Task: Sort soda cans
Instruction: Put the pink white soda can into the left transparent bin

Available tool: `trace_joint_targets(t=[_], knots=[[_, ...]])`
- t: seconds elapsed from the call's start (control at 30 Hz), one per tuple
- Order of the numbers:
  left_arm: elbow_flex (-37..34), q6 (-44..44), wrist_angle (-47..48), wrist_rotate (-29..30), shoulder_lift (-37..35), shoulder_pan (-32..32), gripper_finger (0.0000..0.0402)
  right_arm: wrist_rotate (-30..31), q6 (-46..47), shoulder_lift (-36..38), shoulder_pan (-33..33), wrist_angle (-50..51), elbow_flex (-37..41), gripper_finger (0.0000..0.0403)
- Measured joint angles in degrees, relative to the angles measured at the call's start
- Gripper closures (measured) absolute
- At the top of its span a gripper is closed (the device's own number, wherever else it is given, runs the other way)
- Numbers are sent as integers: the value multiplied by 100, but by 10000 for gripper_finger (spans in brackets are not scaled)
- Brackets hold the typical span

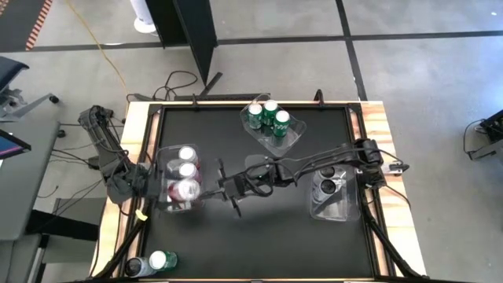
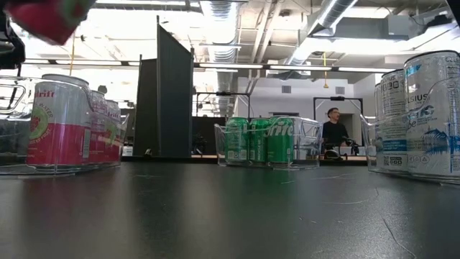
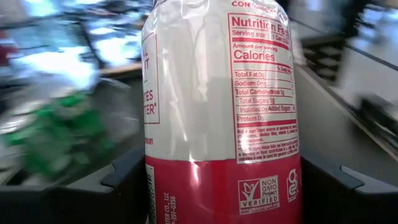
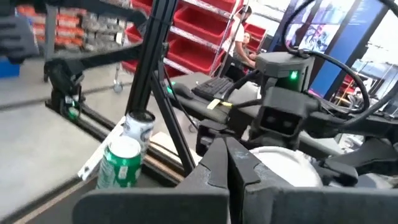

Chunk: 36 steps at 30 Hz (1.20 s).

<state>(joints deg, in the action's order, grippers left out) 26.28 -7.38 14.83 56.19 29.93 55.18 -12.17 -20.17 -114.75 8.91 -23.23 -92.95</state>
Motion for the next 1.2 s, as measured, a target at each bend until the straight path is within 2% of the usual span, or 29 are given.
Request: trace_joint_targets(t=[0.17, 0.4, 0.63, 0.97, 1.2], knots=[[0, -401, 26, 1210, 5, 0, 114, 11, -397, 229, -1, 326, 0, 398], [0, -932, 99, 3208, 276, 0, 114, 27, -429, 318, -265, 599, 0, 398], [-24, -1195, 193, 3225, 714, -279, 114, 26, -361, 300, -532, 845, 2, 398], [-28, -1800, 217, 3050, 1398, -116, 114, -352, -431, 296, -686, 1407, 4, 398], [-31, -1752, 204, 2211, 1621, -44, 114, -916, -841, 296, -680, 2010, 7, 398]])
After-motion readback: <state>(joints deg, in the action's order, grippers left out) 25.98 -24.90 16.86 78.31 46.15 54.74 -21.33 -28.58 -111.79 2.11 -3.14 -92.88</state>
